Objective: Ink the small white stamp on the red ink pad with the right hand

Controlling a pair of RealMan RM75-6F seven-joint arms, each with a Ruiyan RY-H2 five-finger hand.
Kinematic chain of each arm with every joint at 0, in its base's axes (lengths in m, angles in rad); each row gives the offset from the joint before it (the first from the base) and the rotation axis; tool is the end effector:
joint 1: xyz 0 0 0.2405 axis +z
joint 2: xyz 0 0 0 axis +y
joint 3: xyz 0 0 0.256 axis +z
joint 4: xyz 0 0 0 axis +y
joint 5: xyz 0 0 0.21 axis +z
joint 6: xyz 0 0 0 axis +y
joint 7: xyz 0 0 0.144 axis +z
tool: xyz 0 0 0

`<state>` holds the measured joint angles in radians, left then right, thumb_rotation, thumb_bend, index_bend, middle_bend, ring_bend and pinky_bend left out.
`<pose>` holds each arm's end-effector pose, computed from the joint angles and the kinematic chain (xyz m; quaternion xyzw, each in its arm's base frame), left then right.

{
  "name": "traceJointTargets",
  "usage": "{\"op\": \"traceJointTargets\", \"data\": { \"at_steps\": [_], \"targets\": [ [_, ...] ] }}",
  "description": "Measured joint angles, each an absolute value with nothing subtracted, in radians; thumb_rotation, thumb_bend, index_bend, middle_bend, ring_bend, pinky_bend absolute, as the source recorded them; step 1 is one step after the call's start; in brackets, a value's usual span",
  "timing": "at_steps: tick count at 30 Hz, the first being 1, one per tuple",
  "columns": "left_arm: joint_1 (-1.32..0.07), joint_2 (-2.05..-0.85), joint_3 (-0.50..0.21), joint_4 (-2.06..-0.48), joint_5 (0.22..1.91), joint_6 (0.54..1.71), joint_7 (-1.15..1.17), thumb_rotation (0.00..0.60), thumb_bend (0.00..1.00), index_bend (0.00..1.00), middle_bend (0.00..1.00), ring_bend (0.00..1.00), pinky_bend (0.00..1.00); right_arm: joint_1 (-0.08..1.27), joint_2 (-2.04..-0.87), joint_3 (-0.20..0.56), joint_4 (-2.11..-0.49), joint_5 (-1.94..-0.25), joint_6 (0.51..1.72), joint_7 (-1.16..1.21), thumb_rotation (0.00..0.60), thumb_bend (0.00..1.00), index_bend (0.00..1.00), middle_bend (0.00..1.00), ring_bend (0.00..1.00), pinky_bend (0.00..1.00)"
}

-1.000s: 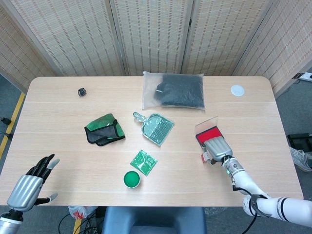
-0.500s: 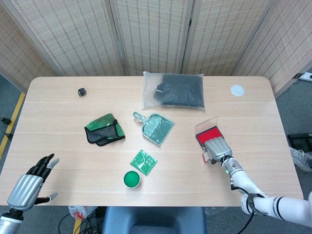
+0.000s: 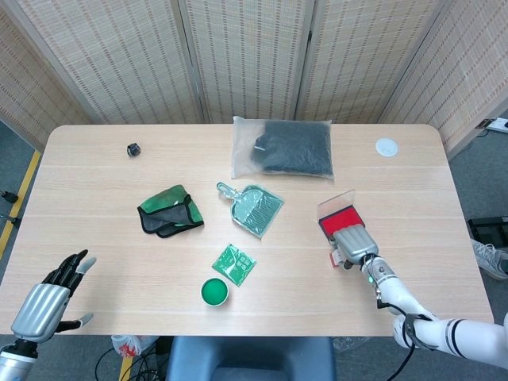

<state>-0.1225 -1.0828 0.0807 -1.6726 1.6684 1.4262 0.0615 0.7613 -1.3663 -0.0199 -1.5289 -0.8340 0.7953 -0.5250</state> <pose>-0.2879 0.1593 0.1321 -0.6909 -0.3774 -0.3585 0.5017 -0.2368 -0.3223 0.0065 0.7909 -0.4006 0.1536 0.4363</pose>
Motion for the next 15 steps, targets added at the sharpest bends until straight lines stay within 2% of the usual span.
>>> {"op": "traceJointTargets", "data": {
  "at_steps": [2, 5, 11, 15],
  "targets": [
    [-0.123, -1.083, 0.08, -1.672, 1.667, 1.425, 0.062, 0.6, 0.07, 0.08, 0.0, 0.02, 0.27, 0.765, -1.358, -0.022, -1.537, -0.823, 0.788, -0.526, 0.6, 0.13, 0.09, 0.81, 0.72, 0.78],
    [-0.124, -1.084, 0.079, -1.672, 1.665, 1.423, 0.062, 0.6, 0.07, 0.08, 0.0, 0.02, 0.27, 0.77, -1.348, -0.026, -1.548, -0.815, 0.788, -0.529, 0.6, 0.12, 0.01, 0.8, 0.71, 0.77],
    [-0.123, -1.083, 0.079, -1.673, 1.666, 1.426, 0.06, 0.6, 0.07, 0.08, 0.0, 0.02, 0.27, 0.775, -1.337, -0.034, -1.562, -0.799, 0.788, -0.537, 0.6, 0.1, 0.0, 0.74, 0.66, 0.71],
    [-0.122, -1.081, 0.079, -1.673, 1.666, 1.428, 0.054, 0.6, 0.07, 0.08, 0.0, 0.02, 0.27, 0.774, -1.313, -0.039, -1.6, -0.797, 0.803, -0.544, 0.6, 0.08, 0.0, 0.63, 0.61, 0.68]
  ]
}}
